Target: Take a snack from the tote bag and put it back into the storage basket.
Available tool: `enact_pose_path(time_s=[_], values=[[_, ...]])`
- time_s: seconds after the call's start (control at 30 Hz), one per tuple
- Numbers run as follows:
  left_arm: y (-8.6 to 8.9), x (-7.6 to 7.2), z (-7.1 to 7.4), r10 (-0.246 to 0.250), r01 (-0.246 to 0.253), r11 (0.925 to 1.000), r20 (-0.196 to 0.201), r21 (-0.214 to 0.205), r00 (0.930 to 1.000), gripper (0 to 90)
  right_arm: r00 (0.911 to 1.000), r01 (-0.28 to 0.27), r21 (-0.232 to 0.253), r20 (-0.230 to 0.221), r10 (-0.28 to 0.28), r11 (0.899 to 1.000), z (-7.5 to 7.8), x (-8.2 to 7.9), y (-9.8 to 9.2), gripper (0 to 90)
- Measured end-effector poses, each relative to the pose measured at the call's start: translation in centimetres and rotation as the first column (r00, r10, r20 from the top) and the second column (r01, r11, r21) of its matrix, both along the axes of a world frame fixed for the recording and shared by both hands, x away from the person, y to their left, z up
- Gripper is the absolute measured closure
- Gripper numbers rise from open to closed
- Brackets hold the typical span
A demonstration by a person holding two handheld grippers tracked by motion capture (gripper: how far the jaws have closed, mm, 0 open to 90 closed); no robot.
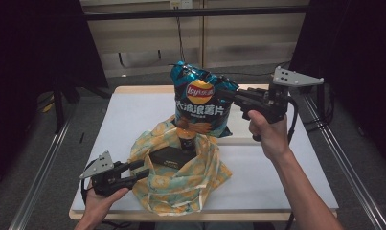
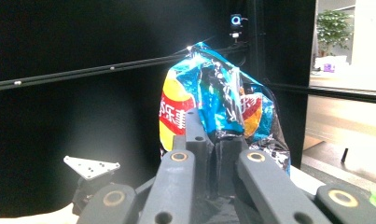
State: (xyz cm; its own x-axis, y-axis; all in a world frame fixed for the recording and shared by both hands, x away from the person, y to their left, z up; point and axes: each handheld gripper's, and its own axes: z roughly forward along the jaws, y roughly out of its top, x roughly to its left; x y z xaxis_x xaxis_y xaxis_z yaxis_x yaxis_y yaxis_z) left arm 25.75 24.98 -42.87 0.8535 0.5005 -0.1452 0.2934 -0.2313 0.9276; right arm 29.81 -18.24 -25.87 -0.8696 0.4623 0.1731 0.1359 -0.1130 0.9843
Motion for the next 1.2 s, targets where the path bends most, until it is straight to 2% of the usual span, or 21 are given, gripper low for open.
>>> enact_pose_path(time_s=[0.27,0.33,0.37,0.4,0.47,0.57,0.7,0.73,0.87,1.07,1.2], values=[[0.0,0.2,-0.3,0.007,-0.007,1.0000,-0.012,0.002,0.9999,46.8,0.9983,0.058,0.009,0.003,-0.058,0.998,1.0,0.6,-2.3,87.2],[-0.1,0.1,-0.2,0.035,-0.034,0.9993,-0.005,0.016,0.9994,43.4,0.9971,0.075,0.015,0.005,-0.075,0.997,1.2,0.9,-2.8,87.3],[0.0,0.2,-0.3,0.012,-0.012,0.9999,-0.005,0.003,0.9999,42.3,0.9967,0.081,0.016,0.004,-0.081,0.997,1.3,0.9,-3.1,87.3],[-0.1,0.1,-0.2,0.041,-0.041,0.9990,0.000,0.018,0.9991,40.7,0.9960,0.089,0.012,0.004,-0.089,0.996,1.3,1.0,-3.3,87.3],[0.0,0.3,-0.3,0.015,-0.015,0.9999,-0.008,0.000,0.9999,39.1,0.9947,0.103,0.009,0.005,-0.103,0.995,1.3,1.2,-3.7,87.3],[0.0,0.3,-0.3,0.019,-0.019,0.9998,-0.006,0.004,0.9998,36.4,0.9926,0.121,0.009,0.007,-0.121,0.993,1.1,1.7,-4.4,87.3],[0.0,0.4,-0.4,0.028,-0.028,0.9996,-0.010,-0.003,0.9996,31.5,0.9903,0.139,0.002,-0.003,-0.139,0.990,0.6,2.3,-4.9,87.3],[0.0,0.5,-0.4,0.030,-0.030,0.9996,-0.008,-0.003,0.9995,31.5,0.9874,0.157,-0.006,-0.017,-0.158,0.988,0.1,2.9,-5.4,87.3],[-0.1,0.5,-0.3,0.032,-0.032,0.9995,0.008,0.006,0.9995,28.1,0.9835,0.177,-0.024,-0.031,-0.178,0.984,-0.7,3.7,-5.9,87.3],[0.1,0.6,-0.3,0.042,-0.042,0.9991,0.007,-0.010,0.9991,24.0,0.9757,0.207,-0.062,-0.059,-0.211,0.976,-2.5,5.0,-6.7,87.4],[0.0,0.6,-0.3,0.042,-0.042,0.9991,0.000,-0.006,0.9991,23.9,0.9715,0.216,-0.086,-0.080,-0.223,0.972,-4.0,6.0,-7.2,87.4]])
